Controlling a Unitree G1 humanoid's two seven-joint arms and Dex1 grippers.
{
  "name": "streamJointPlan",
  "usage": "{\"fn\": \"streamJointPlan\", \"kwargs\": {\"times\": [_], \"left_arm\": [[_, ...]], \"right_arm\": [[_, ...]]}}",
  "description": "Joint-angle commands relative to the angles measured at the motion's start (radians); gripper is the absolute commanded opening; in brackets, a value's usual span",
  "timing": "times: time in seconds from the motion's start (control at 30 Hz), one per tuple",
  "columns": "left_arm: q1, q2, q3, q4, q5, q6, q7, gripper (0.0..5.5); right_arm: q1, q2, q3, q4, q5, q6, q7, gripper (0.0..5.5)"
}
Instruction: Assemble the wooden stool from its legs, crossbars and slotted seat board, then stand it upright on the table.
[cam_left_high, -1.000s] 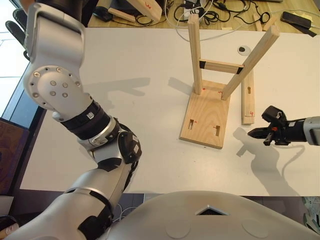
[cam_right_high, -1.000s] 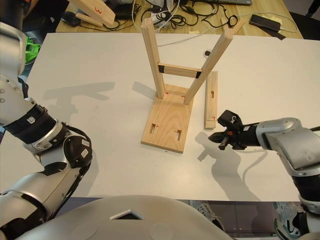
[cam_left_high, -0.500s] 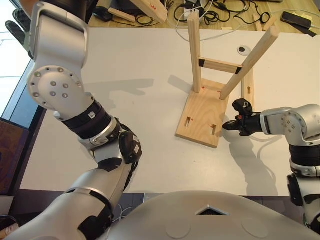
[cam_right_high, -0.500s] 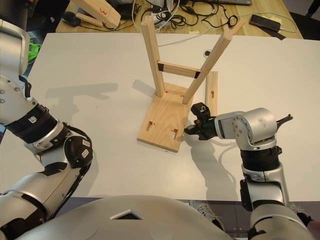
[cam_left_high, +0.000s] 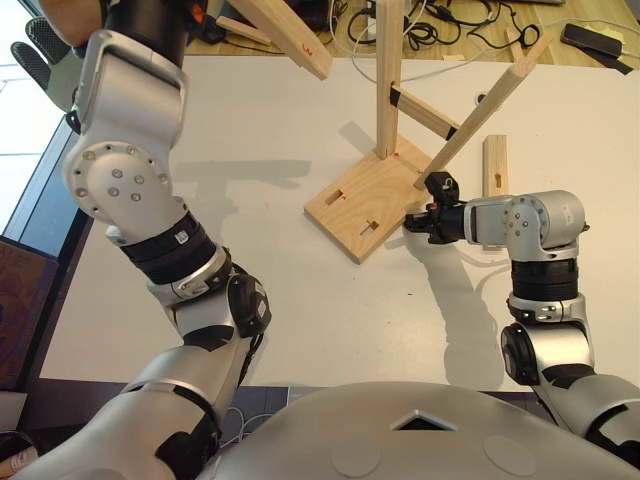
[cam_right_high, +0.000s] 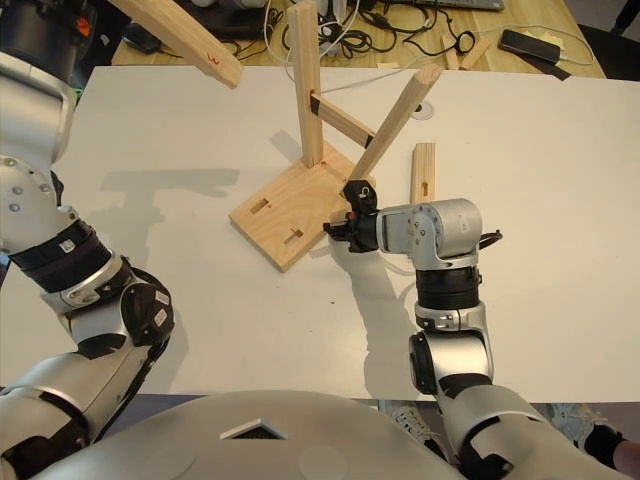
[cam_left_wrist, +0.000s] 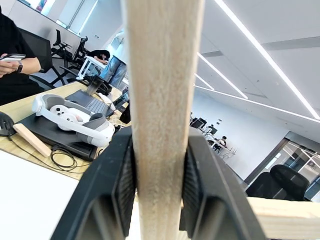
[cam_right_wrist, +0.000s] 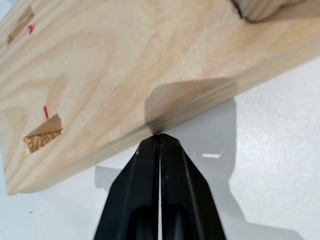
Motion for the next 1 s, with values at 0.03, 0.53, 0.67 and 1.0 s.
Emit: {"fn": "streamJointPlan", "kwargs": {"times": [0.03,0.53,0.67,1.0], "left_arm": [[0.019,0.025,-0.047,-0.009,0.007,-0.001,-0.057,1.03],[0.378,0.172,-0.281,-0.047,0.195,-0.149,-0.533,1.03],[0.395,0.173,-0.339,0.014,0.272,-0.226,-0.598,1.03],[0.404,0.168,-0.403,0.143,0.406,-0.372,-0.699,1.03]], "right_arm": [[-0.027,0.04,-0.029,0.087,-0.057,-0.042,-0.056,0.0],[0.21,0.021,-0.535,-0.384,0.353,0.123,0.23,0.0],[0.192,0.109,-0.63,-0.378,0.382,0.123,0.169,0.0],[0.168,0.157,-0.682,-0.369,0.43,0.123,0.097,0.0]]}}
